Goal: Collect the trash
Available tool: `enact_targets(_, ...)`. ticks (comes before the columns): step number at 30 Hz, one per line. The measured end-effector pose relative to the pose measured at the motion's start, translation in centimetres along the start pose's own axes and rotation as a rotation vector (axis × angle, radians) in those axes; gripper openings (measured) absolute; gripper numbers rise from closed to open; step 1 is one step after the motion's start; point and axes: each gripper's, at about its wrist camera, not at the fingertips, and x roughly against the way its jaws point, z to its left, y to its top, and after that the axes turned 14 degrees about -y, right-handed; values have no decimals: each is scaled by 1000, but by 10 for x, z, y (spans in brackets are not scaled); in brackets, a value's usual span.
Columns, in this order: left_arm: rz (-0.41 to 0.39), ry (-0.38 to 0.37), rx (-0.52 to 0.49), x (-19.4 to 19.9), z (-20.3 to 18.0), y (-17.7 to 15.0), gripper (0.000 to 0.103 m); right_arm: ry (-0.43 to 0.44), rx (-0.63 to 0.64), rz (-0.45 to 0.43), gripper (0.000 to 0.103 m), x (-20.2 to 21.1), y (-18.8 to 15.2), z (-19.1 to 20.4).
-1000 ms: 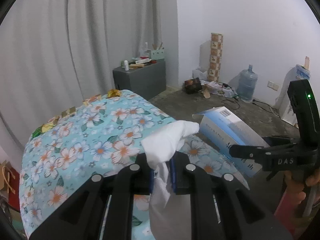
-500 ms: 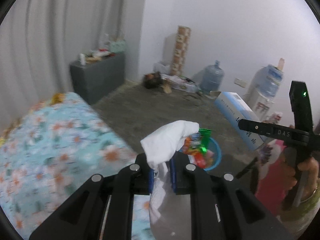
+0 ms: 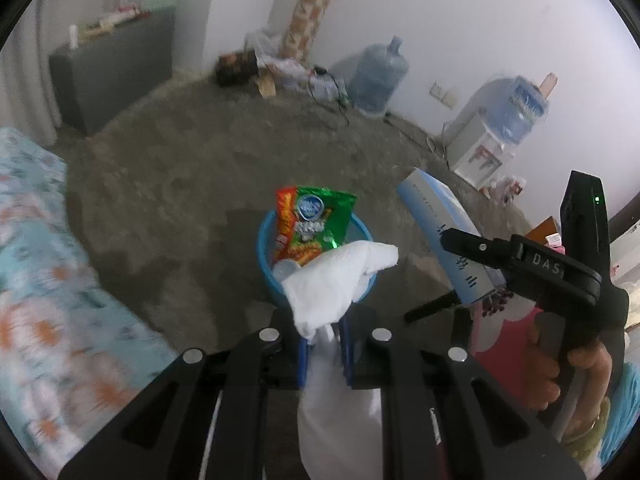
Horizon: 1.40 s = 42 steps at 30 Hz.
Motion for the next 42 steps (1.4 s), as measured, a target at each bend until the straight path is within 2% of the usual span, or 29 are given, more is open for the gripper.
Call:
enact_targets(5, 50, 1, 19, -54, 1, 24, 12, -25, -68, 38, 71, -35, 18, -11)
enact_targets(9, 59, -25, 64, -91, 9, 41, 13, 12, -101, 34, 72, -58, 35, -13)
enact_targets(10, 47, -34, 80, -99, 12, 46, 16, 19, -113, 30, 73, -63, 36, -16)
enact_targets(11, 39, -25, 103, -111, 16, 52, 34, 21, -126, 25, 75, -74, 39, -18)
enact_targets(12, 43, -7, 120, -121, 19, 55, 61, 12, -133, 24, 77, -82, 40, -17)
enact_targets(13, 53, 21, 144, -135, 27, 57, 66, -11, -147, 29, 77, -90, 42, -23)
enact_targets(15, 72, 65, 177, -147, 36, 58, 66, -43, -197, 66, 77, -108, 39, -36)
enact_targets(16, 87, 69, 202, -149, 43, 54, 66, -30, -228, 79, 77, -112, 35, -42)
enact_targets(18, 96, 31, 222, -146, 49, 47, 68, -7, -253, 88, 77, -114, 29, -54)
enact_targets(20, 97, 25, 213, -142, 48, 44, 72, -24, -242, 85, 77, -112, 22, -59)
enact_targets(24, 85, 8, 176, -133, 39, 43, 72, -24, -241, 72, 77, -102, 17, -63)
enact_targets(28, 48, -31, 164, -108, 26, 47, 72, -22, -206, 23, 77, -83, 20, -54)
enact_targets(31, -4, -64, 139, -73, 12, 48, 72, -1, -132, -41, 77, -59, 25, -32)
enact_targets(33, -89, -63, 121, -40, 1, 47, 72, 26, -54, -96, 77, -37, 23, -10)
enact_targets(35, -177, -96, 107, 5, -9, 41, 73, 52, 34, -150, 79, -13, 17, 15)
enact_targets(37, -233, -110, 87, 46, -14, 30, 79, 93, 141, -219, 82, 16, 5, 43)
enact_targets(39, -303, -72, 67, 90, -17, 13, 90, 127, 263, -306, 89, 51, -14, 73)
enact_targets(41, -401, -2, 56, 146, -16, -15, 97, 165, 377, -399, 95, 84, -38, 101)
enact_targets(42, -444, 43, 55, 172, -14, -32, 97, 181, 417, -431, 95, 96, -48, 111)
